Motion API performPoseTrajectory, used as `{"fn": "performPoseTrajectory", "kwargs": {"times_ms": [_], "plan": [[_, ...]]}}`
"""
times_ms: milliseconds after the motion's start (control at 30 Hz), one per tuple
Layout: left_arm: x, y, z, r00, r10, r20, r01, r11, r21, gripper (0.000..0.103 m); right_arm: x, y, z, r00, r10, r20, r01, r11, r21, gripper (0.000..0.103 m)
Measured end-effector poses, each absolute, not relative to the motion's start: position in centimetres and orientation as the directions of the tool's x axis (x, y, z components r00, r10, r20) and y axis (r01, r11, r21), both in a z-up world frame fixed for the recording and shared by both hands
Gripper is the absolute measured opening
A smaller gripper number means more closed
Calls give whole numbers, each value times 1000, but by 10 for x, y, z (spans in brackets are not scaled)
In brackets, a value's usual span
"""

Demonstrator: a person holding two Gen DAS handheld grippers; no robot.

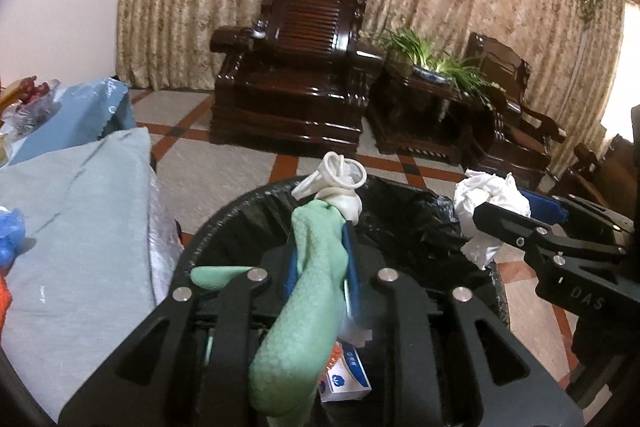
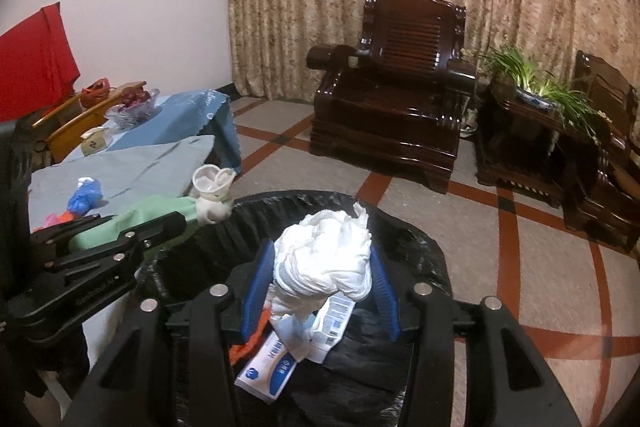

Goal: Collect trash
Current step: 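Open both tools to drop the glove and tissue into the bin, then move both tools back over the orange net on the table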

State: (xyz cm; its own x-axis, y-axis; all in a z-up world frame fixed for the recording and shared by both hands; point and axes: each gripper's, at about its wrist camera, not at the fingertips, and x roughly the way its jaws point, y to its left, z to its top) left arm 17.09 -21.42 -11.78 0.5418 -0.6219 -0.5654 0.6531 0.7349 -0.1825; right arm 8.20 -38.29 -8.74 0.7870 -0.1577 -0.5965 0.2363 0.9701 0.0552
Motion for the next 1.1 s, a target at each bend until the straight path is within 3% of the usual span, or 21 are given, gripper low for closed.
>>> {"fn": "performPoseTrajectory", "kwargs": {"times_ms": [33,100,167,300,433,1100], "plan": [[171,-215,-120,526,-631,-569,660,726,-194,34,82,-386,-89,782,-166,-600,247,968,54,57],[172,-213,-123,522,-634,-570,660,724,-200,45,79,-390,-91,779,-181,-601,264,963,53,68],[173,-207,-124,528,-628,-572,657,729,-194,50,76,-392,-91,778,-197,-596,280,959,48,78],[174,-185,-122,569,-598,-565,624,761,-177,69,72,-389,-88,791,-212,-574,287,957,42,97],[171,-155,-114,628,-549,-552,581,802,-137,84,75,-375,-84,807,-178,-564,254,965,59,97],[166,41,-89,813,-232,-534,214,972,-96,87,137,-229,-78,831,87,-549,-42,995,94,97]]}}
